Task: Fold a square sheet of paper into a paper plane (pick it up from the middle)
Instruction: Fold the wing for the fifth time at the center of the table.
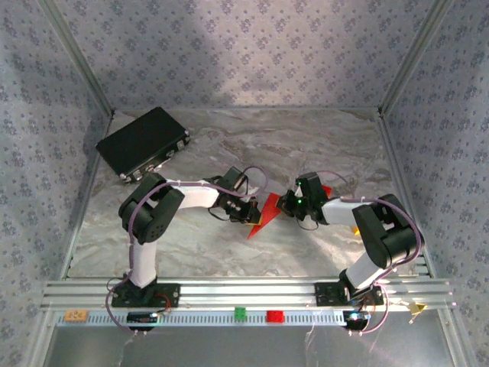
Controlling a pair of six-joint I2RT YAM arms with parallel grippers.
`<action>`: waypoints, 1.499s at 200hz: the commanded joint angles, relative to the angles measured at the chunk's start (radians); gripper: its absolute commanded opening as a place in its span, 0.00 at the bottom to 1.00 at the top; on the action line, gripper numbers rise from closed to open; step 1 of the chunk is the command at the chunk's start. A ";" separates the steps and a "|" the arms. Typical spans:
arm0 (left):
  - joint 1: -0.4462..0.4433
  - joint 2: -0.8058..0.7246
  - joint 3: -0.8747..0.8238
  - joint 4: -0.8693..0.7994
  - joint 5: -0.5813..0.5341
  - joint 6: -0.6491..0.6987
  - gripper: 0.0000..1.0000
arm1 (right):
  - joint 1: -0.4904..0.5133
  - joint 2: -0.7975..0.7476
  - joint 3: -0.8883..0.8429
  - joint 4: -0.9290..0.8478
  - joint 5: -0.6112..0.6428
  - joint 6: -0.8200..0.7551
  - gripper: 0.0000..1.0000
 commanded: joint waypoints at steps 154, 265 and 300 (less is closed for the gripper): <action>-0.013 -0.095 0.036 -0.168 -0.042 0.000 0.03 | -0.018 0.070 -0.018 -0.024 0.019 -0.015 0.04; -0.051 0.028 0.182 -0.157 0.019 0.035 0.08 | -0.020 0.051 -0.031 -0.021 0.025 -0.005 0.05; -0.048 0.068 0.145 -0.183 -0.011 0.043 0.07 | -0.018 0.048 -0.040 -0.022 0.028 -0.003 0.05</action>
